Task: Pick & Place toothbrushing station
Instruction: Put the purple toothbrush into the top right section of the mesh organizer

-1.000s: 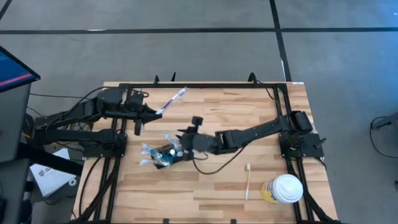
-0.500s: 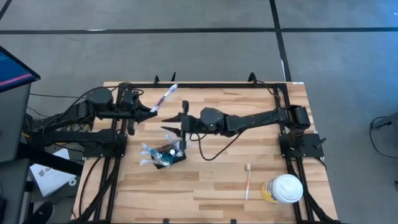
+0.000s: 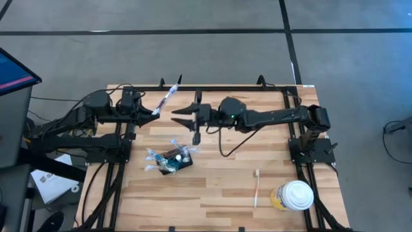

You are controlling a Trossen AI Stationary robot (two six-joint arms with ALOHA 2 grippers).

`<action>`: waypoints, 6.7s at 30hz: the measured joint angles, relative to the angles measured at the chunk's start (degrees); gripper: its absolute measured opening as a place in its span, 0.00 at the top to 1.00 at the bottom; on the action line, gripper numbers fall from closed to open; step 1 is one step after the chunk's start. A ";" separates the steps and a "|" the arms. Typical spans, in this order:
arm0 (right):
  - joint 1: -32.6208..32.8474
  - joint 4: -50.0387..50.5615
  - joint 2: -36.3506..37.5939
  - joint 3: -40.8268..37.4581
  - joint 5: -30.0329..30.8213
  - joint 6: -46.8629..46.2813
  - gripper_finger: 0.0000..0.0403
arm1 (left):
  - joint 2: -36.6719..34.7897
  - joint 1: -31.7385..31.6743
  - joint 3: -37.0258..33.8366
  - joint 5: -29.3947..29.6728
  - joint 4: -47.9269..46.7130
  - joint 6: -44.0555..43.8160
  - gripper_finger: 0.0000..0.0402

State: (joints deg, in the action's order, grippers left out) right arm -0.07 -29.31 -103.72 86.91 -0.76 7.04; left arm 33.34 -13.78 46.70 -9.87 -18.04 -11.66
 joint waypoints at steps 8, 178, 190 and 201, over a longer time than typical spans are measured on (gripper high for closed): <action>-5.08 -2.40 0.50 0.00 -12.71 -9.32 0.77 | 0.39 0.00 0.02 -0.04 1.08 0.75 0.96; -2.30 26.09 -12.98 -0.22 -18.70 -1.50 0.97 | 2.27 6.36 0.02 0.38 -2.21 5.39 0.85; -2.30 28.89 -12.90 -0.13 -18.80 -1.46 0.90 | 2.27 6.36 0.02 0.40 -2.47 5.38 0.85; -2.35 31.75 -12.31 -0.20 -19.84 0.62 0.82 | 2.27 6.36 0.02 0.38 -2.67 5.38 0.85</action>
State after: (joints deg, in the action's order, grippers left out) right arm -2.42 2.44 -116.03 86.72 -20.60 7.66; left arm 35.62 -7.42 46.72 -9.50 -20.71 -6.28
